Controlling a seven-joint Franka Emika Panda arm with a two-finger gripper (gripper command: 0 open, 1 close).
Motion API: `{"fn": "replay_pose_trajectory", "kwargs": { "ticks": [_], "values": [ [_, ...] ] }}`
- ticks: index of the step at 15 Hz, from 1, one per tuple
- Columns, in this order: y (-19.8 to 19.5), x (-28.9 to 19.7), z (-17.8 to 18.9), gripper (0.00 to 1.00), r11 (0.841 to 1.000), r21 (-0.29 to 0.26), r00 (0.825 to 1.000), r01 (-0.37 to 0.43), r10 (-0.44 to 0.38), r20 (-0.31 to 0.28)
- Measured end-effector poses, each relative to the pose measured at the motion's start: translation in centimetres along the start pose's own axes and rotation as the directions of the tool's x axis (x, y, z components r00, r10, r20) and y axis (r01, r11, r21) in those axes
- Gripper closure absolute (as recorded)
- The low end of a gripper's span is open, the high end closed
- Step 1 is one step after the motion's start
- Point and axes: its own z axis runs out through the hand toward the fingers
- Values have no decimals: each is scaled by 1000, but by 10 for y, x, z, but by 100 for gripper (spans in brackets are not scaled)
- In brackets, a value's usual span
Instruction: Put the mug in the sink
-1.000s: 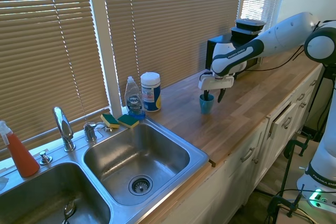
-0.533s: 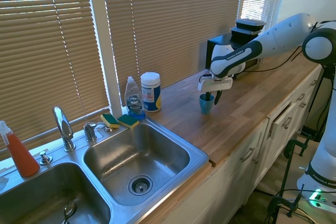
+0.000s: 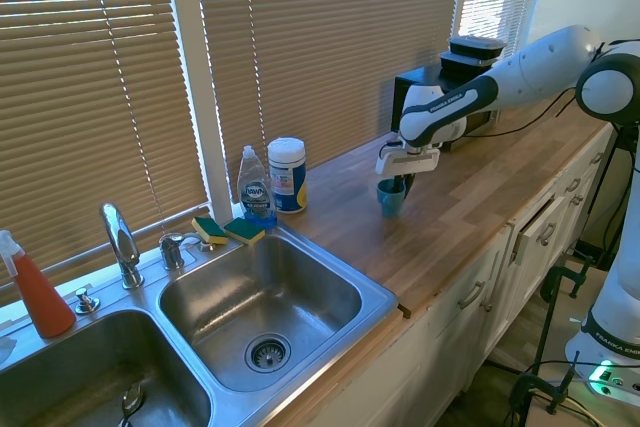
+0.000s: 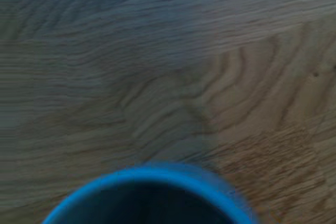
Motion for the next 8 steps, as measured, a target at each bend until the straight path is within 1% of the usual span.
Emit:
{"fn": "replay_pose_trajectory", "kwargs": {
  "ticks": [2, 5, 6, 8],
  "values": [
    [-3, -5, -6, 100, 998, 24, 998, 63, -63, 9],
    [-15, -30, -34, 100, 985, 57, 986, 165, -166, 10],
    [-22, -46, -47, 100, 977, 70, 980, 199, -200, 3],
    [-42, -92, -71, 100, 955, 90, 959, 282, -281, -31]
  ]
}}
